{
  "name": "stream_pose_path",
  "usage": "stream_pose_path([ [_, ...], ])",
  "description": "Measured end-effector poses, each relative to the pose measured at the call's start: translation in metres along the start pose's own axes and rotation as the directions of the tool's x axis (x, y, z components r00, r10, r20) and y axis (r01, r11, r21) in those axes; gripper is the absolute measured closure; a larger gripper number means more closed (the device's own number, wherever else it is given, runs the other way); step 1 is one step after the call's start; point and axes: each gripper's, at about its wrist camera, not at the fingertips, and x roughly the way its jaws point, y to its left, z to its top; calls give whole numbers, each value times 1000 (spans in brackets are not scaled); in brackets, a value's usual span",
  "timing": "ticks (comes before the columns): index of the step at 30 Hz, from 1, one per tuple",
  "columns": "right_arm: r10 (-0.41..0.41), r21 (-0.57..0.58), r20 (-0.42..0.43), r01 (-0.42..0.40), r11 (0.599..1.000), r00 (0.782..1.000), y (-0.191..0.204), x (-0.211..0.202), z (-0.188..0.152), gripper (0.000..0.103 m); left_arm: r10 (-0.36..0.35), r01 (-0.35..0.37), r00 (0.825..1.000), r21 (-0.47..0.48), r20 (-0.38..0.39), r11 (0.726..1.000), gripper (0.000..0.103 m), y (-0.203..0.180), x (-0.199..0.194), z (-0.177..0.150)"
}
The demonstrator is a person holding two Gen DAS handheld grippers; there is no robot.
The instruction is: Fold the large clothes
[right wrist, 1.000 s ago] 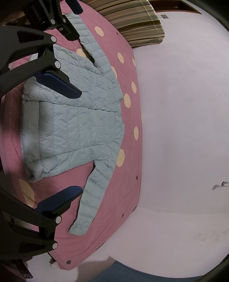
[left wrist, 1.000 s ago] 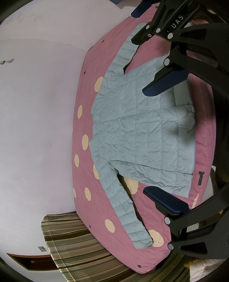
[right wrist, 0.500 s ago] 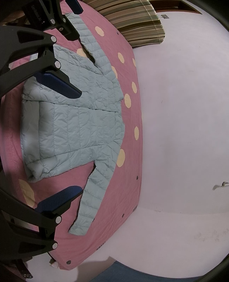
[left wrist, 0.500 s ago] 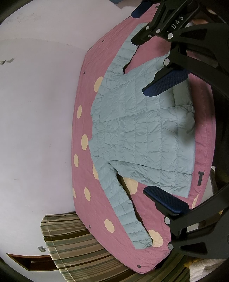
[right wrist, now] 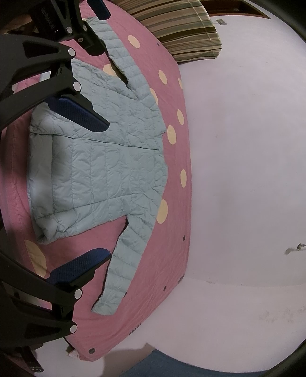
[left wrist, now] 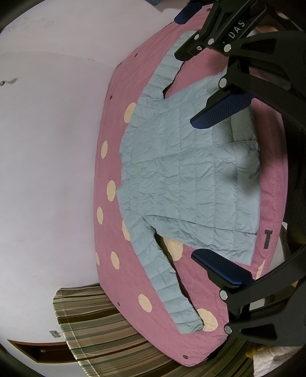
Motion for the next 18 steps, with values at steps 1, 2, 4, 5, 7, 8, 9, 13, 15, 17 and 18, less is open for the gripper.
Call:
stream_pose_path([
  [1, -1, -1, 0, 1, 1000, 1000, 0, 0, 0, 5, 0, 0, 1000, 0, 0, 1000, 2, 0, 0, 0],
  [2, -2, -1, -1, 2, 1000, 1000, 1, -1, 0, 5, 0, 0, 1000, 0, -1, 1000, 2, 0, 0, 0],
  [4, 0, 1, -2, 0, 1000, 1000, 1, -1, 0, 5, -1, 1, 1000, 0, -1, 1000, 2, 1, 1, -4],
  [5, 0, 1, -4, 0, 1000, 1000, 3, 1, -1, 5, -1, 1, 1000, 0, -2, 1000, 2, 1, 3, -6],
  [7, -1, -1, -6, 1, 1000, 1000, 3, 1, -1, 5, -1, 1, 1000, 0, -5, 1000, 2, 2, 2, -6],
  [8, -1, -1, -9, 1, 1000, 1000, 1, 9, -3, 5, -1, 1, 1000, 0, -6, 1000, 2, 3, 3, -7],
  [9, -1, -1, -11, 1, 1000, 1000, 2, 10, -4, 5, -1, 1, 1000, -1, -8, 1000, 2, 3, 4, -8],
  [13, 0, -3, -23, 0, 1000, 1000, 2, 14, -2, 5, -3, 3, 1000, -1, -20, 1000, 2, -1, 16, -17],
  [15, -1, -5, -31, 1, 1000, 1000, 2, 17, -1, 5, -4, 4, 1000, -2, -30, 1000, 2, 0, 19, -13],
  [17, -1, -6, -40, 0, 1000, 999, 2, 22, -1, 5, -5, 4, 999, -2, -42, 1000, 2, 1, 24, -10],
  [18, -1, -4, -48, 0, 1000, 999, 2, 26, -1, 5, -4, 4, 999, -2, -47, 1000, 2, 2, 27, -10],
])
